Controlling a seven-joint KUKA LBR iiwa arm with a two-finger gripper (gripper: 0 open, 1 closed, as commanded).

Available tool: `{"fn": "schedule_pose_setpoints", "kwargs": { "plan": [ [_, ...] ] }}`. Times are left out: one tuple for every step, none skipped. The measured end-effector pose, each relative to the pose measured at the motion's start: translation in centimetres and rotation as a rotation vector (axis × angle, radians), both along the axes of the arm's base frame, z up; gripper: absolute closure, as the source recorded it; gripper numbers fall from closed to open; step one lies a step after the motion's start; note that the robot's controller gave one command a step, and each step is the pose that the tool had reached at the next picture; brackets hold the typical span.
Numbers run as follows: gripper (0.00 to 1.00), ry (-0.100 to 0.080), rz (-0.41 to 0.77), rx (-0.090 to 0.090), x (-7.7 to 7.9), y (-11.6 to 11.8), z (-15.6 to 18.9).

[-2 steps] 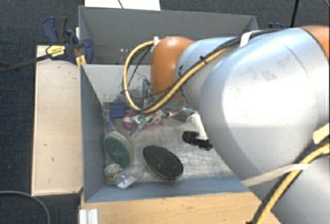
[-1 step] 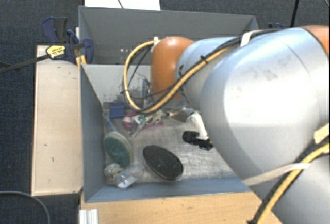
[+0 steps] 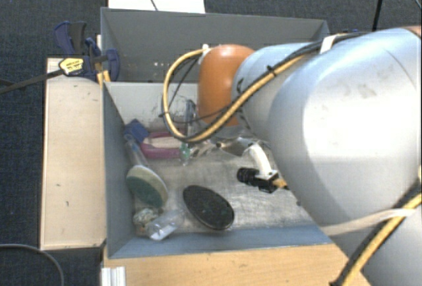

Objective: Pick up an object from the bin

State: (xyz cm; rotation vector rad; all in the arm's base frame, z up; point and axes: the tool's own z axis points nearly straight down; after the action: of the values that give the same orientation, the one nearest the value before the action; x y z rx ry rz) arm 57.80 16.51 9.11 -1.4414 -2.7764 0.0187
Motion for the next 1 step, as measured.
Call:
{"fn": "schedule_pose_setpoints", "kwargs": {
  "plan": [
    [0.0, -0.01, 0.004, 0.003, 0.26, 0.16, 0.13]
  ]
}}
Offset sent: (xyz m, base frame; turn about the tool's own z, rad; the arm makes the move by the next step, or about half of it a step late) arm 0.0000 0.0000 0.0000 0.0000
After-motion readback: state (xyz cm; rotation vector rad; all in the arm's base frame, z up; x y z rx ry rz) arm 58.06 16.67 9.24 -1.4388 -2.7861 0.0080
